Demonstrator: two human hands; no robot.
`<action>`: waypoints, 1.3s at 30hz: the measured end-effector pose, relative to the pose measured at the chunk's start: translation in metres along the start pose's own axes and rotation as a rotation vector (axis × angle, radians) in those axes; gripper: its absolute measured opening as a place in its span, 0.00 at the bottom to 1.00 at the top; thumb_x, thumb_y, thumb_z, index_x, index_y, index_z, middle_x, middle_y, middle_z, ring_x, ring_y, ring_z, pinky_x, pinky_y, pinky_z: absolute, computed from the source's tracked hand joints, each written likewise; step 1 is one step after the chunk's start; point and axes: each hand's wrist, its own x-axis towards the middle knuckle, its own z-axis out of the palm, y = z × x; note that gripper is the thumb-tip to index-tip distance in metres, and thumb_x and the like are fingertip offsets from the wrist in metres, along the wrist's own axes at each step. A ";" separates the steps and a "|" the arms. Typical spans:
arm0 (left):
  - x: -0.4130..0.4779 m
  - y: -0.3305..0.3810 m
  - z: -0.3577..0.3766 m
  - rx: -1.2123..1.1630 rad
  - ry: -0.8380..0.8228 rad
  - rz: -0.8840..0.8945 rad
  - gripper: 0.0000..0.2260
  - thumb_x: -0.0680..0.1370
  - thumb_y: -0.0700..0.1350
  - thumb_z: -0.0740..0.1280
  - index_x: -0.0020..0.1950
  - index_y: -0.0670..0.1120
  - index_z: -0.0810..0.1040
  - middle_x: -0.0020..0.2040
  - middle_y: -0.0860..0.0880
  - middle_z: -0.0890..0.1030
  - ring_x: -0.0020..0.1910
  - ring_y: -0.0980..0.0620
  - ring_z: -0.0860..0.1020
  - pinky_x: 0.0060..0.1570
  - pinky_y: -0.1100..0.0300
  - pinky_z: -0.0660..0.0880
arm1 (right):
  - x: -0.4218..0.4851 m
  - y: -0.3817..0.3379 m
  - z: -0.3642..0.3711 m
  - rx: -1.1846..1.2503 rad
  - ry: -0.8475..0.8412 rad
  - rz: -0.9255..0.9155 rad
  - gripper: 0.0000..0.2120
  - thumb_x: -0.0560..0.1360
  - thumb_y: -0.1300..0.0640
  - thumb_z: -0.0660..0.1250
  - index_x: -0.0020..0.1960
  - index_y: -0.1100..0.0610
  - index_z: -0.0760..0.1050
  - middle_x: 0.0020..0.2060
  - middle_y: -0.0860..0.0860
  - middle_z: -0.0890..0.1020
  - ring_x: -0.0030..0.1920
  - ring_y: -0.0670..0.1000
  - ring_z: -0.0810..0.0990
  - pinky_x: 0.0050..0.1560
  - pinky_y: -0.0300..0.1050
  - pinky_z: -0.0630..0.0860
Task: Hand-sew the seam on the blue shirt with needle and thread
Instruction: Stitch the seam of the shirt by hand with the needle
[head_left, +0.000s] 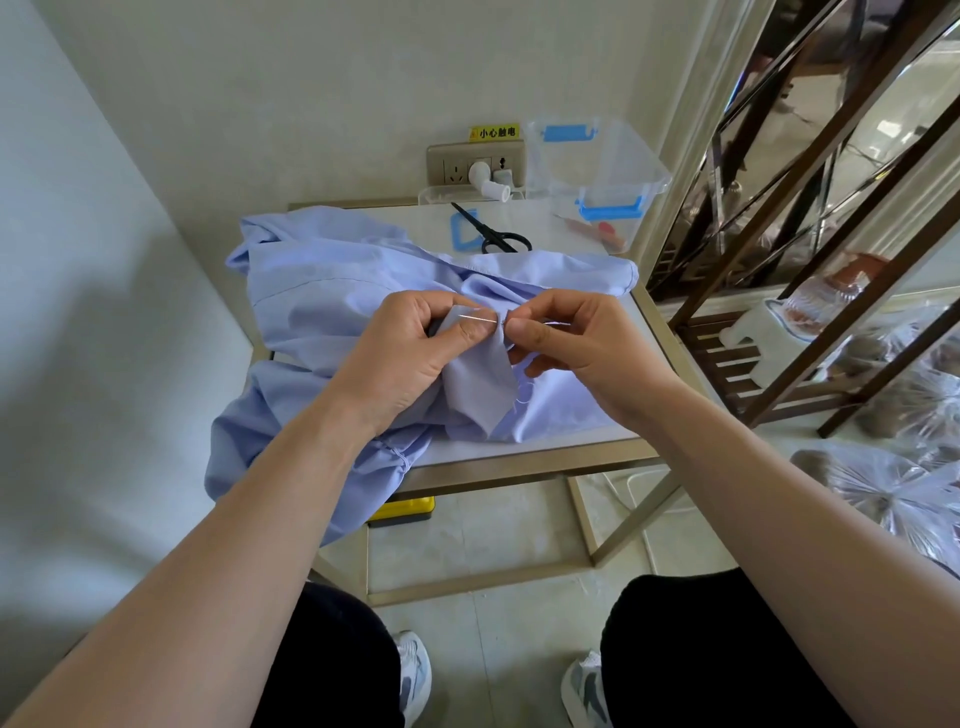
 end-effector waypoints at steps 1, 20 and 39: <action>0.000 -0.001 0.000 0.012 0.006 0.003 0.05 0.79 0.43 0.68 0.45 0.47 0.83 0.38 0.52 0.82 0.38 0.59 0.77 0.42 0.63 0.75 | 0.000 0.000 0.001 -0.010 0.013 -0.001 0.02 0.76 0.64 0.70 0.45 0.59 0.80 0.35 0.48 0.84 0.37 0.48 0.83 0.38 0.38 0.78; 0.005 -0.003 0.006 0.262 0.139 0.069 0.09 0.79 0.47 0.68 0.38 0.51 0.78 0.35 0.57 0.78 0.32 0.65 0.74 0.35 0.73 0.67 | -0.001 0.005 0.019 -0.817 0.395 -0.790 0.04 0.76 0.53 0.71 0.43 0.50 0.83 0.58 0.50 0.71 0.60 0.51 0.65 0.61 0.46 0.58; 0.005 -0.004 0.005 0.153 0.229 0.026 0.05 0.79 0.42 0.67 0.44 0.46 0.81 0.35 0.57 0.79 0.33 0.65 0.75 0.36 0.71 0.70 | -0.014 -0.020 -0.010 -0.113 -0.483 0.253 0.04 0.79 0.60 0.64 0.46 0.55 0.73 0.27 0.49 0.65 0.26 0.45 0.62 0.28 0.35 0.64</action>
